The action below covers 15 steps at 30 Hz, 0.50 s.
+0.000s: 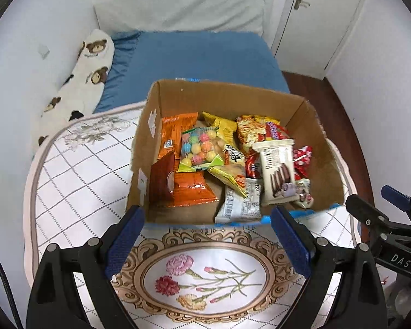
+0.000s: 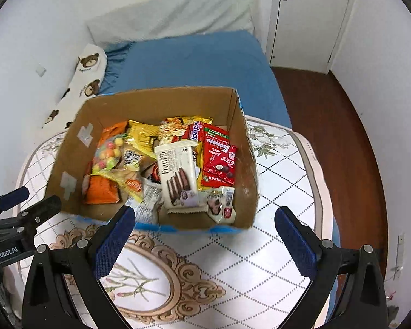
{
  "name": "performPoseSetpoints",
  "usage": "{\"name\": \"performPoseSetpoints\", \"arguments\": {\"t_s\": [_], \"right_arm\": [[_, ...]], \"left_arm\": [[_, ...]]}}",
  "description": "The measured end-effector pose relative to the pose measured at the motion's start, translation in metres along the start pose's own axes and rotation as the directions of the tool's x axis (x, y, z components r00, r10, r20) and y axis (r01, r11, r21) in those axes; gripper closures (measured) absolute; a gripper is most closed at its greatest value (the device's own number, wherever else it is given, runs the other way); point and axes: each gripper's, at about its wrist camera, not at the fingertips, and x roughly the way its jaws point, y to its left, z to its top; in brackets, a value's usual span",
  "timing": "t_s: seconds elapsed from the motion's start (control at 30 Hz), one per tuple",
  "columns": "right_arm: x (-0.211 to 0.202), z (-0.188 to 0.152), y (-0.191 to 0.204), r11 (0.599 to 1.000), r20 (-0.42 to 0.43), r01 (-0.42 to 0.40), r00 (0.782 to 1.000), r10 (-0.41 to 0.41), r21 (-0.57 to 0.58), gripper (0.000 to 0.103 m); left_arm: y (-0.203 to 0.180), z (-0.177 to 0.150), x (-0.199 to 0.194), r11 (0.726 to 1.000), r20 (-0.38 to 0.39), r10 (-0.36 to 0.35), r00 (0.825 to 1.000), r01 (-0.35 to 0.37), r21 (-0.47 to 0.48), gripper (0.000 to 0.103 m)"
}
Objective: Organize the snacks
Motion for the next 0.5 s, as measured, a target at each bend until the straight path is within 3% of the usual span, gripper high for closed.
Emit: {"name": "performPoseSetpoints", "arguments": {"t_s": [0.4, 0.5], "right_arm": [[-0.105, -0.069, 0.015, 0.999, 0.179, 0.024, 0.984, -0.017, -0.035, 0.0], [-0.132, -0.089, 0.016, 0.999, 0.224, 0.024, 0.975, -0.016, -0.034, 0.0]], "left_arm": [[-0.014, -0.069, -0.094, 0.995, 0.169, 0.078, 0.982, -0.087, 0.043, 0.008], [-0.014, -0.085, -0.113, 0.997, 0.195, 0.068, 0.978, -0.076, 0.033, 0.008]]}}
